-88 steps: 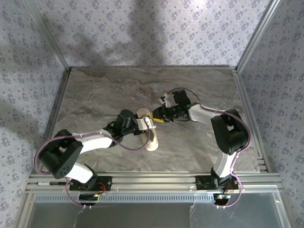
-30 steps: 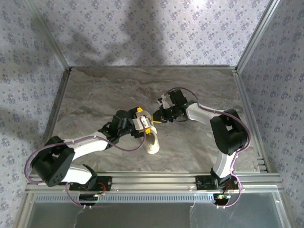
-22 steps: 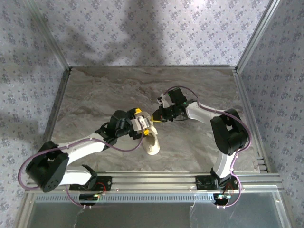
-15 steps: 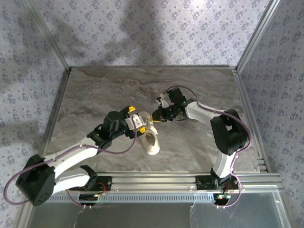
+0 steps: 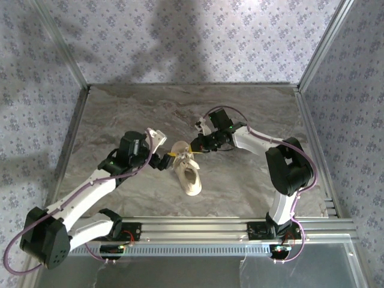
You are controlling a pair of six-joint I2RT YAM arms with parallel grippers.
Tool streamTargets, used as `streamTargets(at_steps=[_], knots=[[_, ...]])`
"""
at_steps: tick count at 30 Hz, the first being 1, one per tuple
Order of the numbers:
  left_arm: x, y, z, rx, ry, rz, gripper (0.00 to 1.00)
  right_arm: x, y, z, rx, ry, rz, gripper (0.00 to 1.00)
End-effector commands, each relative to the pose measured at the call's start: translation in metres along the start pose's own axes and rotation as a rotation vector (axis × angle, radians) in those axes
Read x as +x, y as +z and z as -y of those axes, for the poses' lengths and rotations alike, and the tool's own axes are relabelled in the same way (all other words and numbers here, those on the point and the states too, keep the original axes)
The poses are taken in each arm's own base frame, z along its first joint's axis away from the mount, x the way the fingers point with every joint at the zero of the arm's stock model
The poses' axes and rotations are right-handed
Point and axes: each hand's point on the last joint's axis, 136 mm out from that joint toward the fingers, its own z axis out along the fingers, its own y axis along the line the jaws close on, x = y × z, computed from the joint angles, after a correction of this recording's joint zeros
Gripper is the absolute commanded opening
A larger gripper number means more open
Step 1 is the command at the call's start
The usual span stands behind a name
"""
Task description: Tie the shoes
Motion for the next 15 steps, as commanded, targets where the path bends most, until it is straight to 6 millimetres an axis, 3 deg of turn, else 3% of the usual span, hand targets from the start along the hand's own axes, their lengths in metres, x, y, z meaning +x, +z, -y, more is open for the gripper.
streamTargets(at_steps=[1, 6, 10, 15], knots=[[0.027, 0.005, 0.001, 0.047, -0.196, -0.006, 1.00, 0.000, -0.001, -0.001, 0.014, -0.018, -0.019, 0.00], [0.052, 0.015, -0.004, 0.025, -0.300, -0.003, 0.99, 0.003, -0.001, 0.002, 0.018, -0.014, -0.028, 0.00], [0.058, 0.025, 0.010, 0.116, -0.301, -0.034, 0.99, 0.004, -0.001, 0.001, 0.015, -0.014, -0.030, 0.00], [0.066, 0.040, 0.019, 0.183, -0.268, -0.075, 0.90, 0.004, 0.001, 0.001, 0.013, -0.013, -0.035, 0.00]])
